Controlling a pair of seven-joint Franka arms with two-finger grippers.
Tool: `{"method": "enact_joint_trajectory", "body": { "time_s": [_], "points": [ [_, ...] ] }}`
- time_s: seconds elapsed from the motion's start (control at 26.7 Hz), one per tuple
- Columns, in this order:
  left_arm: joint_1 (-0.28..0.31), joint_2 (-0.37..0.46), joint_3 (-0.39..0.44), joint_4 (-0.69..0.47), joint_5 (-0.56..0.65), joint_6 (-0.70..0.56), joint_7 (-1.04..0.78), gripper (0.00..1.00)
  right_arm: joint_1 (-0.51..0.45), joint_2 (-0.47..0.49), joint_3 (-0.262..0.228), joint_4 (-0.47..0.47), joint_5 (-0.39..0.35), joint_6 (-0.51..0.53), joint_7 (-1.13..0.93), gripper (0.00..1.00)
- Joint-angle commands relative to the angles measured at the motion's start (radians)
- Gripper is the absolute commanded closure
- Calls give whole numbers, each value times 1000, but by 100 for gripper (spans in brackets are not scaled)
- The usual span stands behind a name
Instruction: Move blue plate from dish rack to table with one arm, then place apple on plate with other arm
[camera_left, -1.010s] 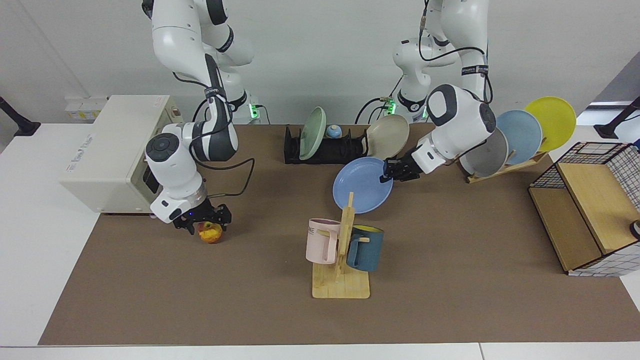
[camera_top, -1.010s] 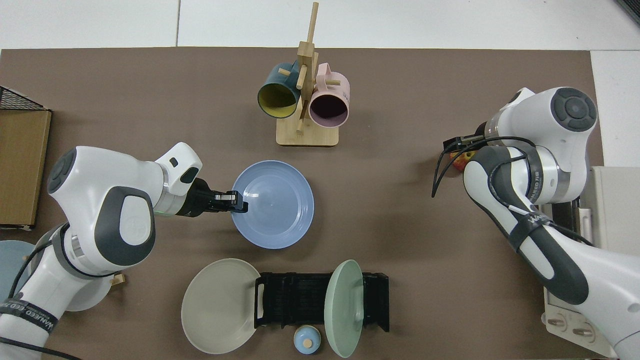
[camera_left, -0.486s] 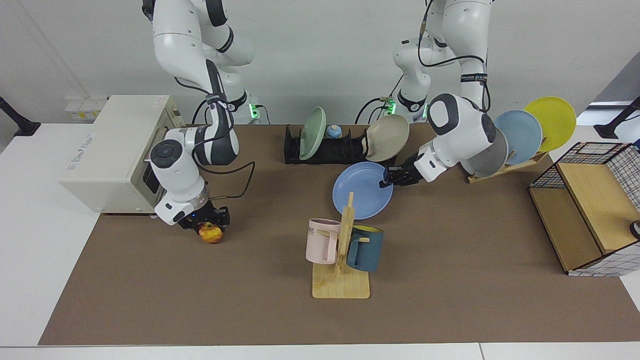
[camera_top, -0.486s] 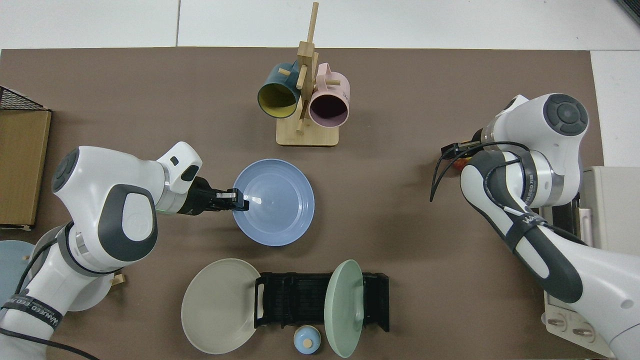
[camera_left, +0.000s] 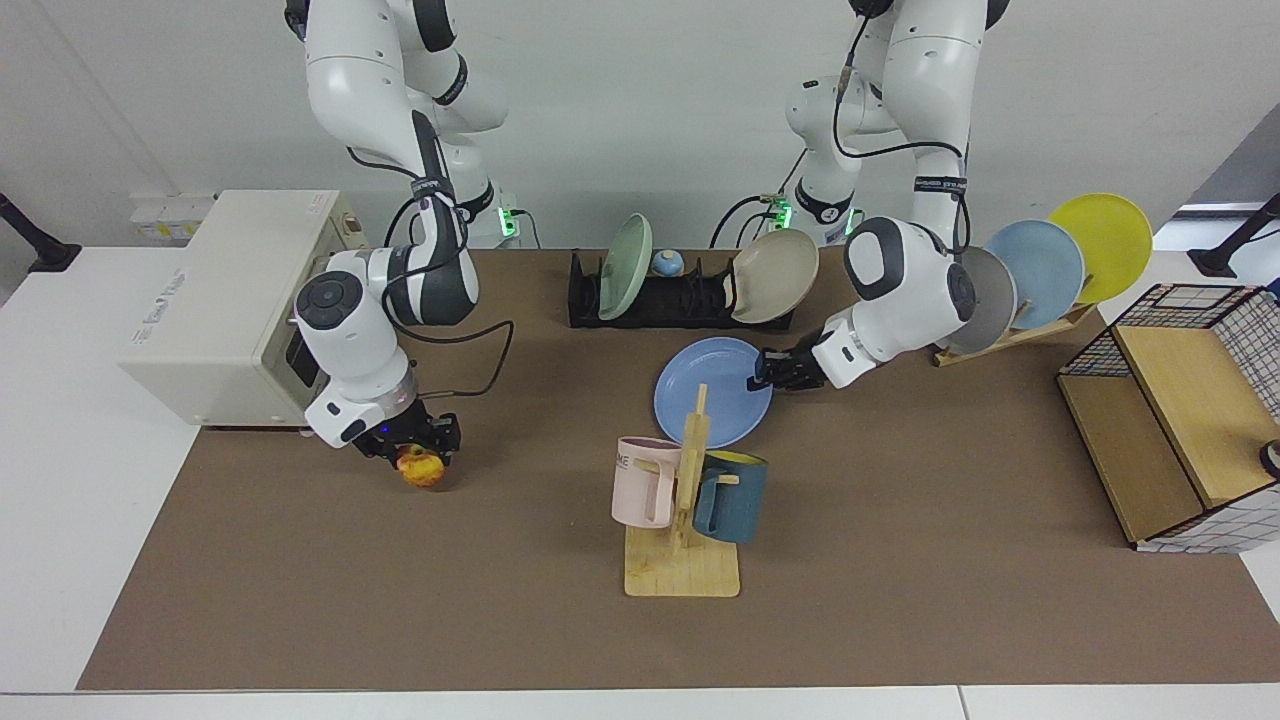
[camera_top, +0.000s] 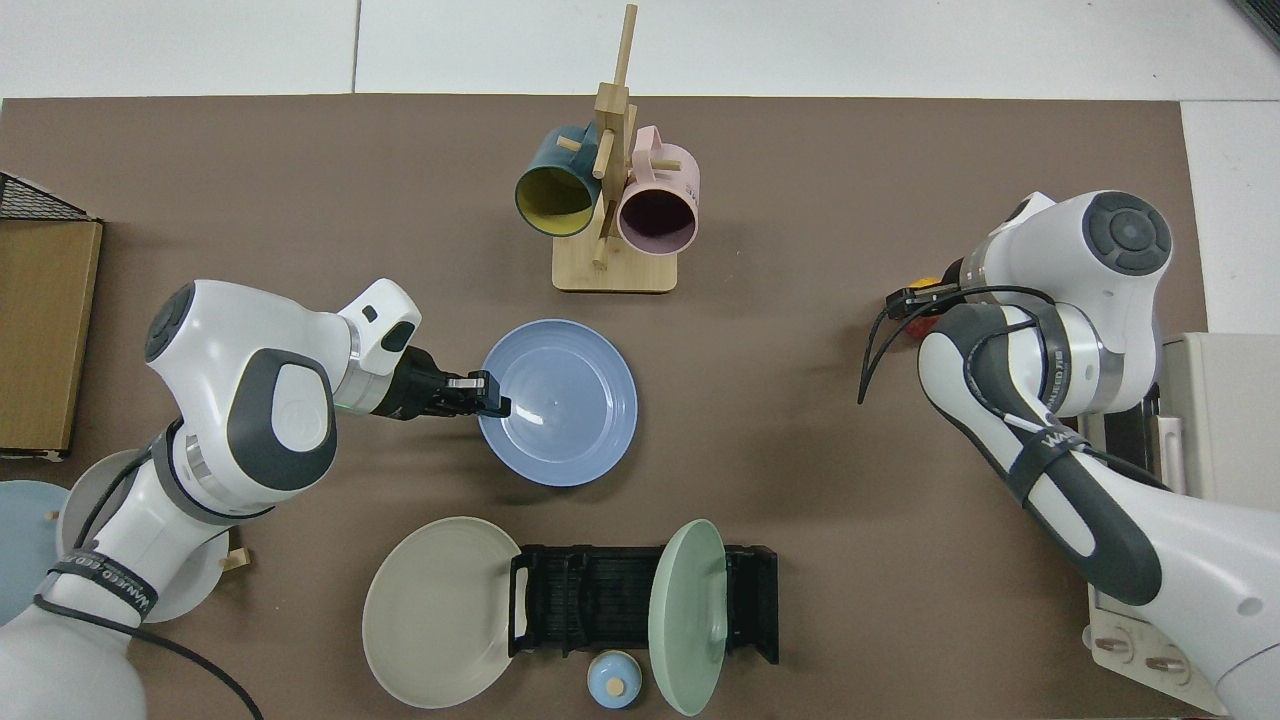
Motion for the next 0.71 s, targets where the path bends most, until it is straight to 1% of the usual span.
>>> {"method": "enact_joint_trajectory", "body": {
  "time_s": [0.0, 0.04, 0.07, 0.11, 0.15, 0.19, 0.22, 0.26, 0.3, 0.37, 0.41, 0.45, 0.56, 0.67],
  "points": [
    [-62, 16, 5, 21, 34, 36, 20, 100, 18, -74, 4, 15, 4, -66, 48, 100],
    [-80, 15, 5, 19, 37, 60, 19, 100, 19, -86, 4, 17, 4, -82, 65, 100],
    [-83, 16, 5, 18, 37, 74, 14, 99, 27, -99, 4, 17, 6, -97, 85, 100],
    [-85, 16, 5, 18, 39, 76, 11, 91, 43, -109, 4, 17, 6, -108, 105, 100],
    [-86, 15, 5, 18, 39, 76, 11, 77, 60, -119, 4, 17, 3, -117, 120, 100],
    [-86, 16, 5, 18, 40, 77, 11, 58, 77, -125, 1, 17, 0, -126, 132, 100],
    [-88, 15, 6, 18, 40, 80, 10, 50, 90, -129, 1, 17, 1, -137, 145, 100],
    [-90, 15, 6, 19, 40, 85, 7, 49, 99, -134, 1, 17, 0, -143, 161, 100],
    [-93, 15, 6, 19, 40, 88, 4, 45, 109, -135, -1, 18, -5, -148, 180, 100],
    [-100, 11, 9, 24, 62, 90, -22, 34, 125, -143, 1, 17, -7, -151, 211, 100],
    [-100, 10, 9, 33, 89, 90, -44, 29, 129, -146, 2, 17, -7, -149, 220, 100],
    [-99, 10, 8, 48, 127, 88, -68, 27, 133, -146, 4, 17, -7, -149, 234, 100],
    [-100, 10, 8, 88, 235, 73, -154, 25, 168, -151, 4, 15, 6, -154, 292, 100],
    [-102, -4, 6, 111, 322, 67, -207, 13, 192, -157, 8, 14, 15, -154, 338, 100]
  ]
}}
